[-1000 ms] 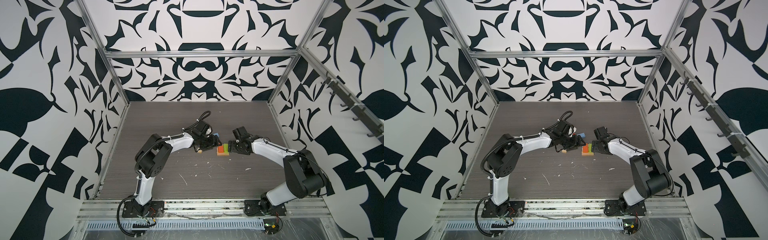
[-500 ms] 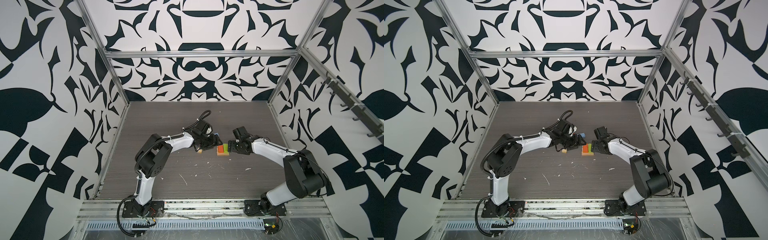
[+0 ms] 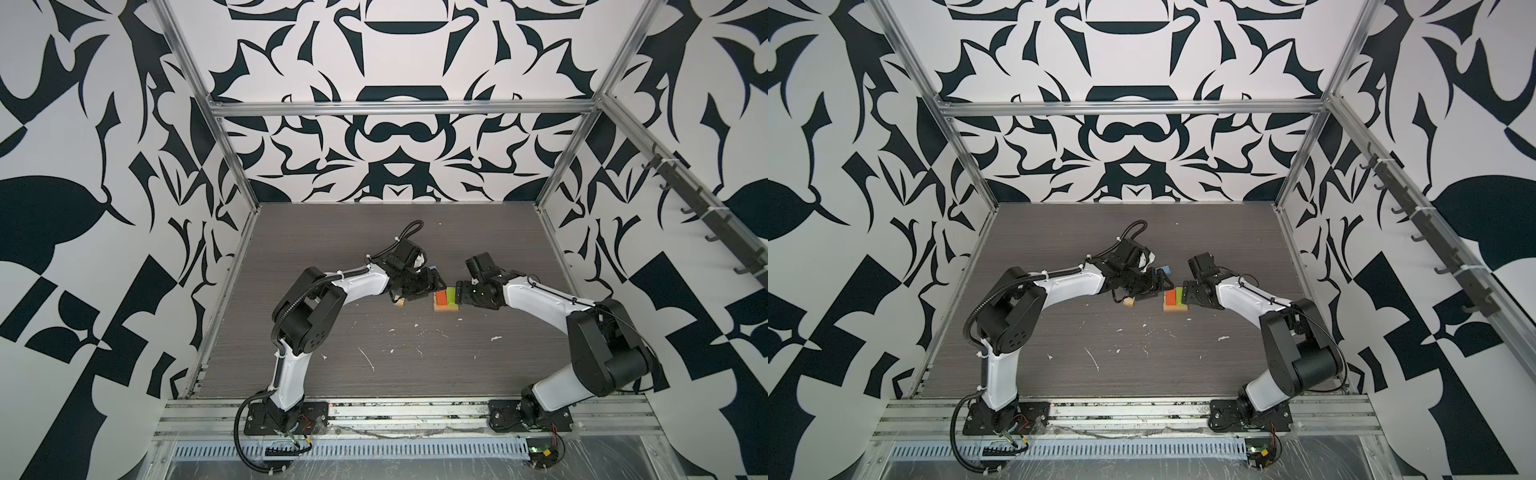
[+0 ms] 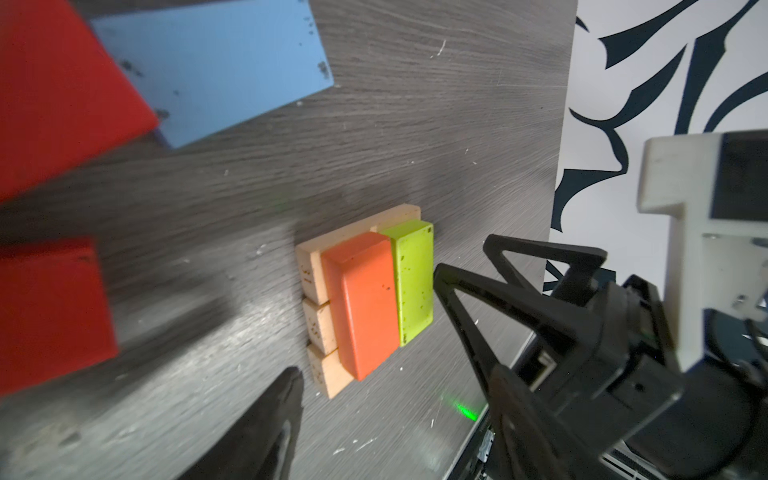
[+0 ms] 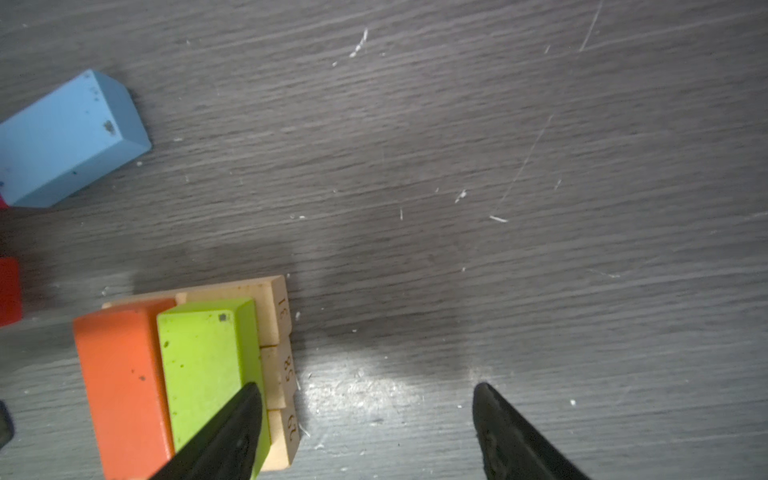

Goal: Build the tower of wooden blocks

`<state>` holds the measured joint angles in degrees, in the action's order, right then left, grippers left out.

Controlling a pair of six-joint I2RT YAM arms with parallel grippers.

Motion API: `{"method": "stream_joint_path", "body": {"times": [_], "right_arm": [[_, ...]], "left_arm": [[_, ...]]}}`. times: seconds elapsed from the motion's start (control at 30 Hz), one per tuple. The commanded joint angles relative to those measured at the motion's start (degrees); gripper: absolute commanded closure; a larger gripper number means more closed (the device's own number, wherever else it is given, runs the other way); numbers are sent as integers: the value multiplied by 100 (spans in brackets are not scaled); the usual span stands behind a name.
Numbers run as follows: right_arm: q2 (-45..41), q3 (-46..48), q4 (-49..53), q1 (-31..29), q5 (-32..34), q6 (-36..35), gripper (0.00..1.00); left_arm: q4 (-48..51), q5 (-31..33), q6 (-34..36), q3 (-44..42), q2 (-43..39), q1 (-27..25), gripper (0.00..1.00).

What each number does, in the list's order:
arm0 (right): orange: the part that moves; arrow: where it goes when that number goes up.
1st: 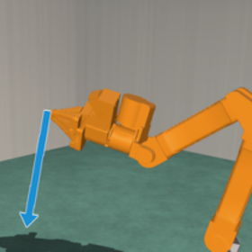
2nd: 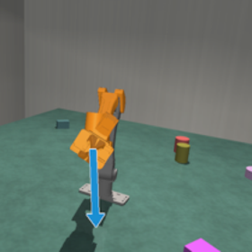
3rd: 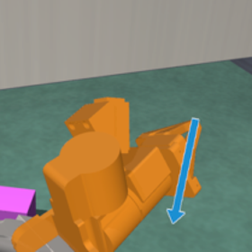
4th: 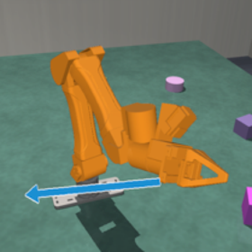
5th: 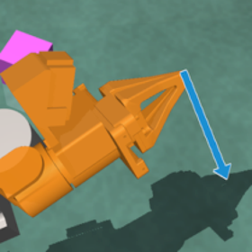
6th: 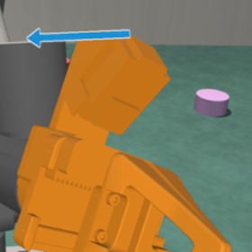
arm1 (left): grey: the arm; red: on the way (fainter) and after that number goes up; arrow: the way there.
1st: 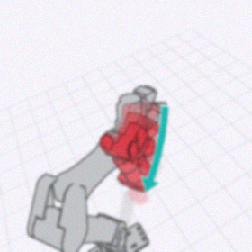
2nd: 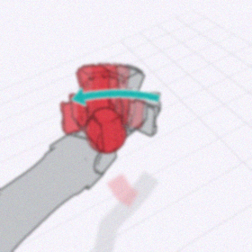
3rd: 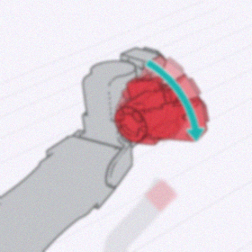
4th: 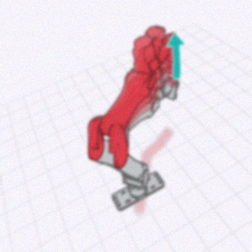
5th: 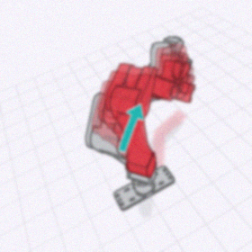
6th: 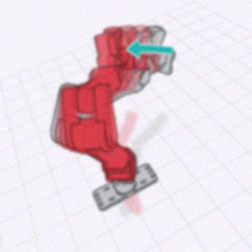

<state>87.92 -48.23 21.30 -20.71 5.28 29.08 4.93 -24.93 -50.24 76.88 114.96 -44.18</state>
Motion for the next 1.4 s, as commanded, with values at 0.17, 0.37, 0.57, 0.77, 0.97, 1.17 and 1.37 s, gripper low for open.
{"method": "stream_joint_path", "body": {"times": [0.17, 0.37, 0.57, 0.77, 0.97, 1.17, 1.37], "right_arm": [[-17, -2, -56, 14, -27, -52, 17], [-45, -7, -30, 13, 1, -52, 17], [-34, -11, -12, 14, -9, -47, 17], [-34, -2, -29, 13, -20, -32, 17], [-47, 23, -56, 12, -53, -23, 17], [-68, 18, -56, 12, -77, -15, 17], [-90, 48, -81, 14, -72, -25, 17]], "left_arm": [[-27, -74, -80, 186, 137, -59, 26], [-27, -97, -94, 254, 201, -82, 26], [-27, -107, -109, 335, 271, -108, 26], [-27, -136, -126, 420, 369, -123, 26], [-27, -144, -146, 485, 439, -134, 26], [-70, -157, -179, 486, 475, -134, 26], [-181, -195, -257, 499, 543, -151, 26]]}}
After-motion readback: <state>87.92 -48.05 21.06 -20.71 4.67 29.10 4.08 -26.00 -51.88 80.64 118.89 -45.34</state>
